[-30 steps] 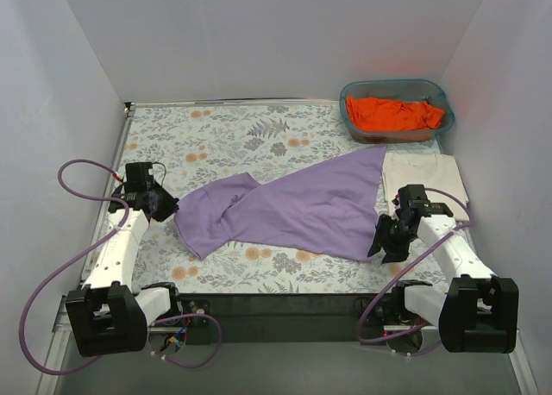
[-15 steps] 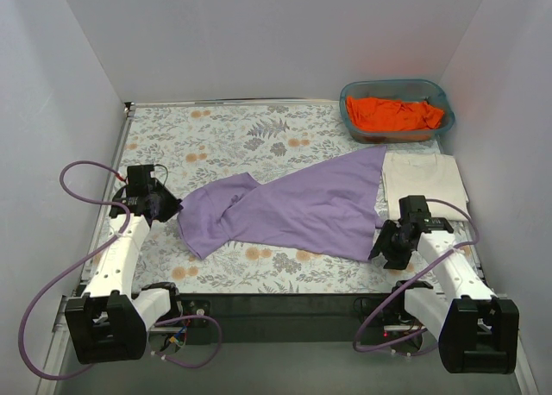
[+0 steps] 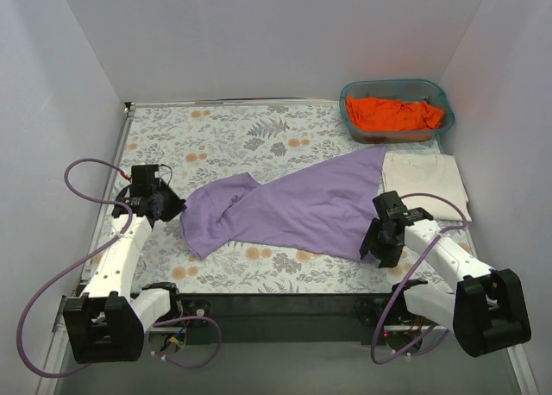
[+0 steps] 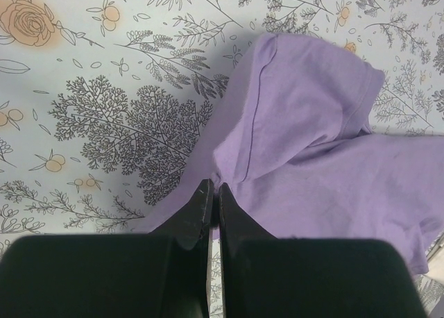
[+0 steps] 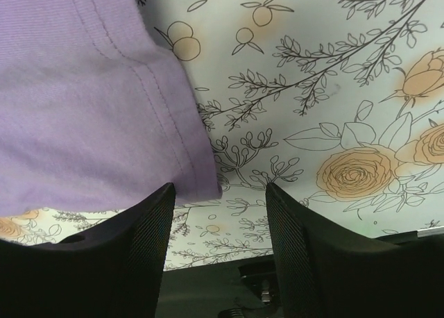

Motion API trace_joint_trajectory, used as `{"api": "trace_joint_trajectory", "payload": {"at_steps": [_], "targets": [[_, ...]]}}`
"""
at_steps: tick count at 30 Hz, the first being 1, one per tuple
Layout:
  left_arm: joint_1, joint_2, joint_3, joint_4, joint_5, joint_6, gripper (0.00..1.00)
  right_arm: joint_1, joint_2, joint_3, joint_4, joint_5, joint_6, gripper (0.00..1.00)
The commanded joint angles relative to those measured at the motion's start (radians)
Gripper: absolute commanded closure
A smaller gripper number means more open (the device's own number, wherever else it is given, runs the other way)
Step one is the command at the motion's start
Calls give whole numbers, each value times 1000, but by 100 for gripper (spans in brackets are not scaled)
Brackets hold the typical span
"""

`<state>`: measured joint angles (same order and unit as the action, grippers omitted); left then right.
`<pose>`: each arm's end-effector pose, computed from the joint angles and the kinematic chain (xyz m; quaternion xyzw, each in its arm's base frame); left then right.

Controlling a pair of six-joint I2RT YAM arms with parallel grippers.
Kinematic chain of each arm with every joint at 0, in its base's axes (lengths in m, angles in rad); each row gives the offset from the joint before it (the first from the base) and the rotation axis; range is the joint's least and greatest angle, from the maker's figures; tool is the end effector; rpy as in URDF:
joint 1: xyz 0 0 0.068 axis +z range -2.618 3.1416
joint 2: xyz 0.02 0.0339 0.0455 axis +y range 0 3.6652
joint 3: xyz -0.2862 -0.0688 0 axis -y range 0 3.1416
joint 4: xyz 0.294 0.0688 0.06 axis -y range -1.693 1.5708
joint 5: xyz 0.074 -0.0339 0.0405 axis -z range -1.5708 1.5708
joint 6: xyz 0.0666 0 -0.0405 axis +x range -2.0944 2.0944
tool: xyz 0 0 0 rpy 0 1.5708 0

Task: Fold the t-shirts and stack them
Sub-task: Flatten the tshirt out

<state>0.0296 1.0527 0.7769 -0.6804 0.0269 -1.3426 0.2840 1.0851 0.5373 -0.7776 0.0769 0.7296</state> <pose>0.2585 0.0059 0.2250 -0.6006 0.7400 -0.1948 0.2318 0.1960 0.0519 0.1285 0.2237 0.9662 0.0260 0.1254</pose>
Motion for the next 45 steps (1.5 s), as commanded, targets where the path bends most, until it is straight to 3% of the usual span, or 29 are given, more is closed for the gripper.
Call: {"api": "trace_joint_trajectory", "payload": {"at_steps": [1,9,13,24,27,36,45], "targets": [[-13,-17,21,-1,-15,0,100,41,39,53,-11,86,77,48],[-16,-23,5,12,-15,3,100,113,101,43,-42,118,117,49],[-46,-22,4,16,-15,5,100,124,121,20,-16,103,125,55],[-54,-14,18,18,-47,8,100,124,148,-60,74,90,100,99],[-54,3,56,10,-65,8,100,121,153,18,64,124,45,99],[-40,85,249,19,-151,-61,100,92,257,545,-11,222,-160,99],[30,251,633,53,-263,-187,100,-17,418,1070,24,224,-308,99]]}}
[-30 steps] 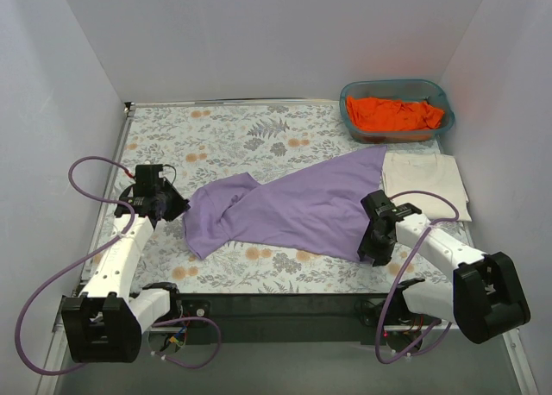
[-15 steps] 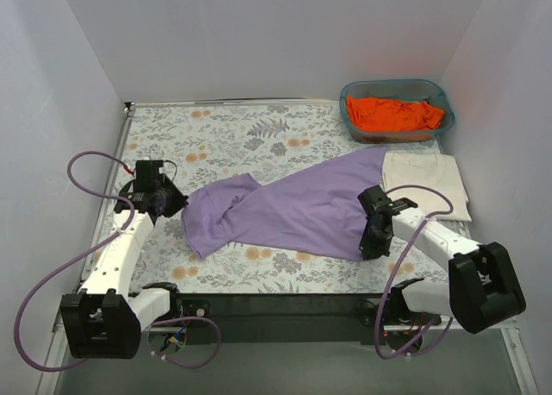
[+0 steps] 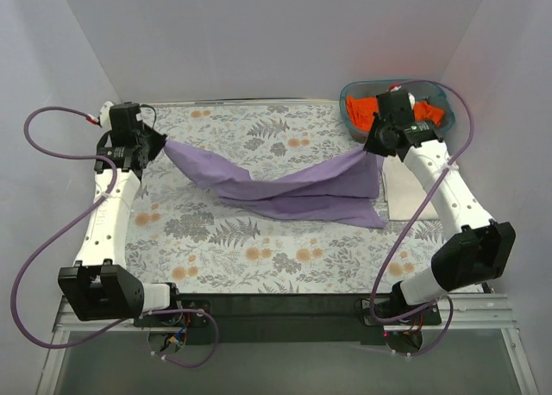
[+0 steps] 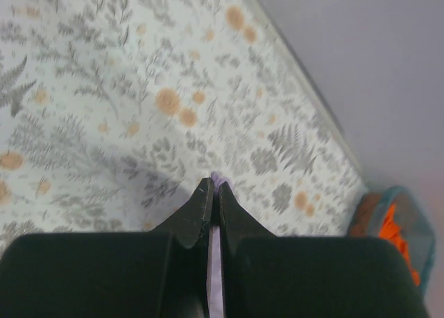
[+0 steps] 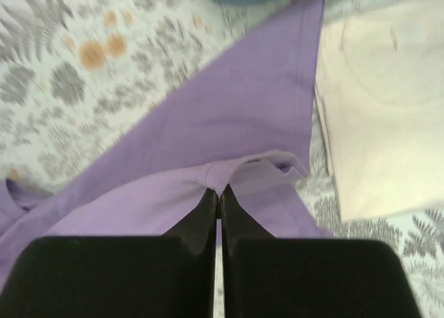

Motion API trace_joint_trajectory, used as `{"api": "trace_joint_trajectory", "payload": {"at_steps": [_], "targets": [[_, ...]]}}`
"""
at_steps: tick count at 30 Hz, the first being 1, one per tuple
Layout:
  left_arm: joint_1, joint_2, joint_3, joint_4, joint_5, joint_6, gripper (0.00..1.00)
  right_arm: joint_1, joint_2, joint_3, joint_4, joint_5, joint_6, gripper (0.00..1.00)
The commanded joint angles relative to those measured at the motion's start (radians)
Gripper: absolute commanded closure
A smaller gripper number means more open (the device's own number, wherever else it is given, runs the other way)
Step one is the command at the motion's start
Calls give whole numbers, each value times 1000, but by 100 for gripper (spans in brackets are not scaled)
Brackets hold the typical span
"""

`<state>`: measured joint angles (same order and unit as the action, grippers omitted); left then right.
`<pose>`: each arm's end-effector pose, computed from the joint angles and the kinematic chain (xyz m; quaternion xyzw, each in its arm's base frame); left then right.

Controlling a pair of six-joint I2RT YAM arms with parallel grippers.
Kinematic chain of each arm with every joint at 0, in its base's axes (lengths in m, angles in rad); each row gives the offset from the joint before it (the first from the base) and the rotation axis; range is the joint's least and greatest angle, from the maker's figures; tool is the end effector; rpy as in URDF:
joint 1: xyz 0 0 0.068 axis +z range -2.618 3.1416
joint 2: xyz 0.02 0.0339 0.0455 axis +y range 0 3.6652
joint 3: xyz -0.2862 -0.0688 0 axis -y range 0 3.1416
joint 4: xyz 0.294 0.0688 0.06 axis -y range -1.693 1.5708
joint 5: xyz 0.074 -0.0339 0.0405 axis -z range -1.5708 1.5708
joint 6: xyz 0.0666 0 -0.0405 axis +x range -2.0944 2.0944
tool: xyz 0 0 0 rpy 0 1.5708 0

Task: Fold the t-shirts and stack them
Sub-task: Flatten the tshirt out

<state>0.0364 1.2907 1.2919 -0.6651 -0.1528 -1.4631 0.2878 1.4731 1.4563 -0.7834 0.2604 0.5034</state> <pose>0.3443 0.0227 0.3627 -0.6353 0.6332 -0.2339 0.3752 0.3725 0.0924 0.3541 0.1474 0.9083 0.0326 0.3902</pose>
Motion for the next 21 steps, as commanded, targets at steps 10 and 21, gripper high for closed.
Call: {"api": "trace_joint_trajectory", "payload": {"at_steps": [10,21], "targets": [[39,-19,536,53,-186,-53,100,-29,-57,375,116,39,-203,99],[-137,-238,632,82,-473,223,100,-29,-437,222,177,-3,-370,99]]}}
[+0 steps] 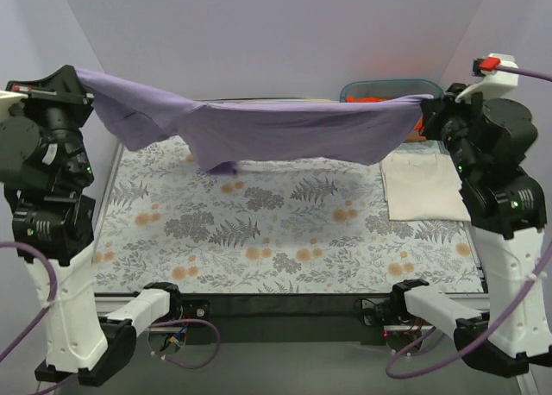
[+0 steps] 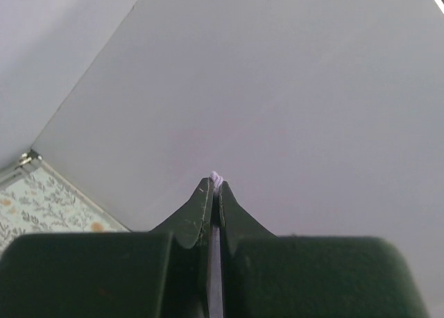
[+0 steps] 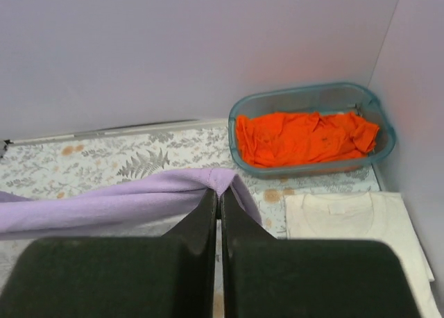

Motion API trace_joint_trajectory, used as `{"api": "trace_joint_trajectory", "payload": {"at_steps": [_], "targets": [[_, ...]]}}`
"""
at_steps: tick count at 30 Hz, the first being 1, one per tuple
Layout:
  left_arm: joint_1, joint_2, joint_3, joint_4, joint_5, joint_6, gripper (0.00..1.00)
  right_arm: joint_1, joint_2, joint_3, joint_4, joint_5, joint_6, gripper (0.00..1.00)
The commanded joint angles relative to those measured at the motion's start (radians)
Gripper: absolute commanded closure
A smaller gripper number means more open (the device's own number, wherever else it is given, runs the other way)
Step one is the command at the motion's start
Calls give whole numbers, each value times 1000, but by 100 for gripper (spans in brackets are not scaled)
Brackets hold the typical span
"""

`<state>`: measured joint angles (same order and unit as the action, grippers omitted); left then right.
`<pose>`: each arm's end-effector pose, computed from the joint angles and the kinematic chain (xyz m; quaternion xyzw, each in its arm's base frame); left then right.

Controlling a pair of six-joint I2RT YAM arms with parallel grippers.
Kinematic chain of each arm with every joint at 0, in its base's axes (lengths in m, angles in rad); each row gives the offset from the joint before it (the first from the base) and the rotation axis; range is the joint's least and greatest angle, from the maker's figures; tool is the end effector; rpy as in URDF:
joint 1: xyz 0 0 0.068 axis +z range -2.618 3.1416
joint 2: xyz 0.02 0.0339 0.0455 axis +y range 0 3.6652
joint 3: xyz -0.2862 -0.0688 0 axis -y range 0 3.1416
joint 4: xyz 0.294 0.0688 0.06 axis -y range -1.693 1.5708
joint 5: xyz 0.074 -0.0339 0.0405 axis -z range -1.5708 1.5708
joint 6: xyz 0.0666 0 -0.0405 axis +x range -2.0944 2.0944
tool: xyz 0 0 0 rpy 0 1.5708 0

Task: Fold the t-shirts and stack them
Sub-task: Flatten the tshirt out

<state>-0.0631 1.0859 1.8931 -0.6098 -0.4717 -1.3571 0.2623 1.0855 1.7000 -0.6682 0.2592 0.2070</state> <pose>0.1789 0.0190 0.6467 -0.5158 0.3829 -0.3779 0.6668 0.2268 0.0432 0.5778 0.0690 0.7219 0.0674 0.6852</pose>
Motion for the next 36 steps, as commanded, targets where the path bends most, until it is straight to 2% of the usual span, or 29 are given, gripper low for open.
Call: {"api": "trace_joint_trajectory", "payload": {"at_steps": [1,6,10,14,22,24,31,33,36], "targets": [[-47,-43,34,44,-166,137,100,-5,-62,-20,64,-6,-80,99],[-99,-58,76,106,-231,280,100,-5,-82,27,62,-31,-101,99],[-135,9,116,177,-260,413,100,-5,-38,81,64,-51,-103,99],[-176,138,110,293,-265,548,100,-3,72,115,65,-55,-124,99],[-181,416,43,510,-292,690,100,-6,358,125,90,-9,-132,99],[-181,478,41,522,-274,676,100,-11,416,142,97,-11,-129,99],[-172,534,3,567,-222,648,100,-18,490,145,140,-35,-127,99],[-159,543,24,565,-203,633,100,-21,493,168,169,-43,-126,99],[-155,559,147,529,-177,596,100,-23,491,249,183,-61,-132,99]]}}
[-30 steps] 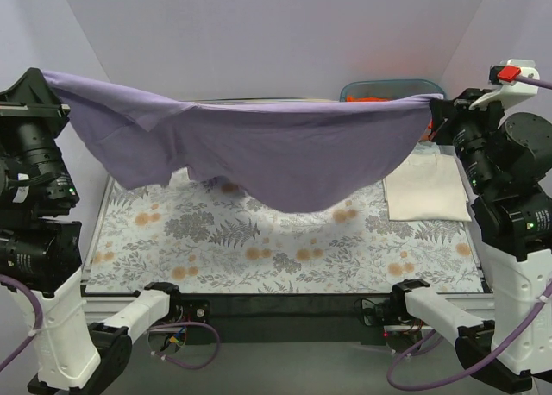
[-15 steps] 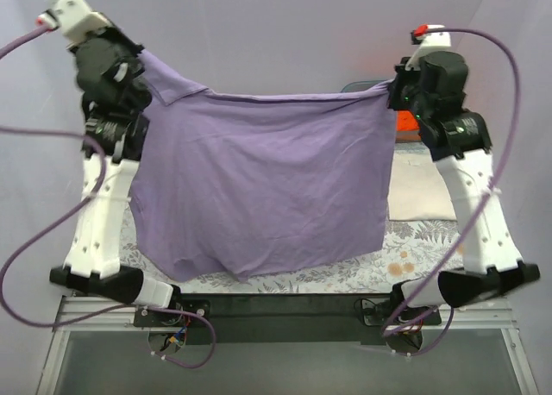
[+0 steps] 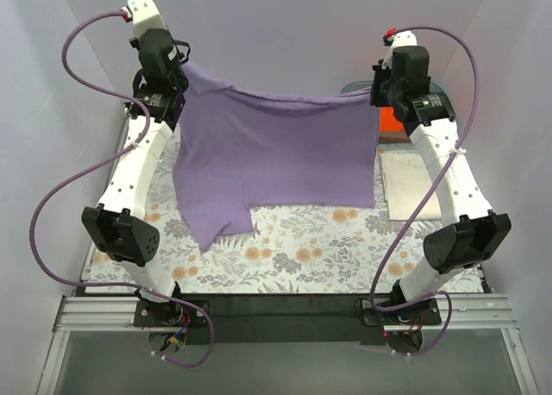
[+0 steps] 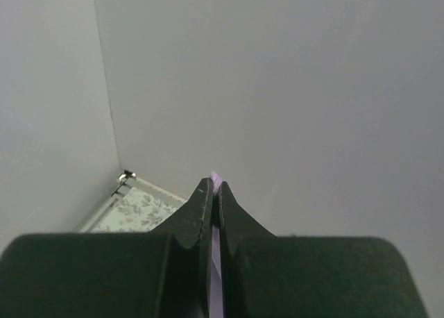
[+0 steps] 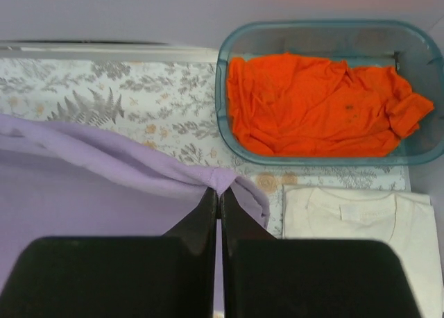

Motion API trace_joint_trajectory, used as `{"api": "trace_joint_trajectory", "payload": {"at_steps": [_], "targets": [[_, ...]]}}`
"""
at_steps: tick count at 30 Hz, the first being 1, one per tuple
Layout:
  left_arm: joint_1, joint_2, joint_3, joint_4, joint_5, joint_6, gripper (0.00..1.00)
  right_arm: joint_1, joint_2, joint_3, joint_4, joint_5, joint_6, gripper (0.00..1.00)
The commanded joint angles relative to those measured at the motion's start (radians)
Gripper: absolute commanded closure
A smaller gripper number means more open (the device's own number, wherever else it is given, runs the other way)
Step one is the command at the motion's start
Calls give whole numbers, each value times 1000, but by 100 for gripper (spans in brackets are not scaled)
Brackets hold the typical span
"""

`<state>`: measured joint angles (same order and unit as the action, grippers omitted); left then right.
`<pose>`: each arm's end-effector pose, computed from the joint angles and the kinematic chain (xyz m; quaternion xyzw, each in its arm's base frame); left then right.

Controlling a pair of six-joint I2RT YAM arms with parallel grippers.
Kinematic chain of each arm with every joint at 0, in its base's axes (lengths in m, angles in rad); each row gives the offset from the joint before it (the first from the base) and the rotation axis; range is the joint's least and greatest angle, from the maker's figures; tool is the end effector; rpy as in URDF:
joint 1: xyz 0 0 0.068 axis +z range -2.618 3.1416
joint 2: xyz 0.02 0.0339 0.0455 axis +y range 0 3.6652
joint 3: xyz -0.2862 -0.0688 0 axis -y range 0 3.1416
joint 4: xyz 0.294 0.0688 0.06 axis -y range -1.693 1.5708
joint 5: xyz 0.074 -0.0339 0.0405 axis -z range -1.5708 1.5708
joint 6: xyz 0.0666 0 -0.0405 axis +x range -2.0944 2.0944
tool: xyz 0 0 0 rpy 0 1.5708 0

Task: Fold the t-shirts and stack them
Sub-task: Flatten the tshirt out

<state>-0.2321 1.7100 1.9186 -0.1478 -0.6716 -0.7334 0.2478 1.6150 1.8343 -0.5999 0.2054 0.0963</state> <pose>0.4580 -0.0657 0.5242 -0.3930 0.5673 -0.1192 0.7138 0.4258 0.0937 0.4702 -0.0050 0.8257 0.0118 0.5639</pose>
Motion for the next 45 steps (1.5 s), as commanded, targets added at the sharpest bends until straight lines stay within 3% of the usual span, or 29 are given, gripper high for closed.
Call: {"api": "trace_joint_trajectory", "payload": {"at_steps": [1,6,12,16,22,28,33,39,45], "targets": [[14,-70,144,59,32,-41,100,-7,-52,132,127,-18,-26,99],[14,-215,165,-2,15,-54,100,-7,-209,70,181,-55,-41,99],[14,-501,-68,-13,-16,-55,100,-7,-485,-177,256,-67,-44,99],[14,-680,-131,-27,-14,-29,100,-8,-628,-268,272,-118,-46,99],[14,-756,-98,-39,-3,5,100,-7,-753,-276,278,-198,-47,99],[14,-699,5,-47,21,46,100,-4,-751,-247,272,-279,-37,99],[14,-565,-6,-22,50,86,100,-2,-655,-224,221,-299,-23,99],[14,-382,-131,40,56,78,100,-4,-474,-257,170,-215,-23,99],[43,-133,-251,48,85,-64,100,-5,-282,-381,242,-64,-62,99]]}}
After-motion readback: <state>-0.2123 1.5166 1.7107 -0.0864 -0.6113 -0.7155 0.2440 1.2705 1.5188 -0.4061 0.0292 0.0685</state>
